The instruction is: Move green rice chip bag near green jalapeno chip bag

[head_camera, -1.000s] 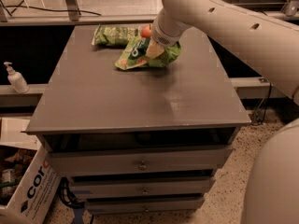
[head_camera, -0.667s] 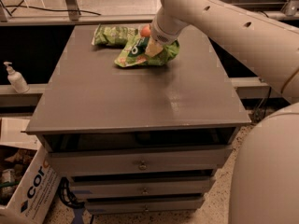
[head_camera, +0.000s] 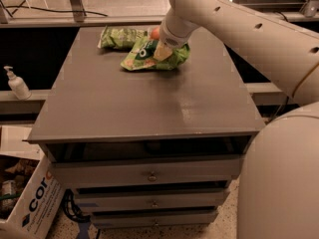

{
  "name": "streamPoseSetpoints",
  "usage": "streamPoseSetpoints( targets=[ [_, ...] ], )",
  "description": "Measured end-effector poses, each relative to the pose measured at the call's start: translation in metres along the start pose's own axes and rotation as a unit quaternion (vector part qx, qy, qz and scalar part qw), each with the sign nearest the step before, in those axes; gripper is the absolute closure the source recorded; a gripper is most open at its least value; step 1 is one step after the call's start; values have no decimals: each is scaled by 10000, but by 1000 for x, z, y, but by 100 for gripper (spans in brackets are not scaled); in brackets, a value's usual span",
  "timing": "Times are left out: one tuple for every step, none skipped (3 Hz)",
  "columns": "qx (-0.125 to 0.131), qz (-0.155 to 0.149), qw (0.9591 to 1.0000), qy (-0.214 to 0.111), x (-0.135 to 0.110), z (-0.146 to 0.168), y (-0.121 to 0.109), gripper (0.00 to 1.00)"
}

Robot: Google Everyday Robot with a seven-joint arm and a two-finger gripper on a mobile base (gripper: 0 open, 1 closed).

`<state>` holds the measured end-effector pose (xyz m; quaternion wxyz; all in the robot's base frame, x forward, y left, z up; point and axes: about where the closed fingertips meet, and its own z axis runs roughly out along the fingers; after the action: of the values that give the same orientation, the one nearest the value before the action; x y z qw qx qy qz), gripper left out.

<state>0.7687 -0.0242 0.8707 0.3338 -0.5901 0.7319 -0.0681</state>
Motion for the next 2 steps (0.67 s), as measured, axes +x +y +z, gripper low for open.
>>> streamPoseSetpoints(
  targets=[
    [-2, 0, 10000, 0, 0, 0, 0, 35],
    [-106, 15, 9999, -17, -5, 11, 6, 13]
  ],
)
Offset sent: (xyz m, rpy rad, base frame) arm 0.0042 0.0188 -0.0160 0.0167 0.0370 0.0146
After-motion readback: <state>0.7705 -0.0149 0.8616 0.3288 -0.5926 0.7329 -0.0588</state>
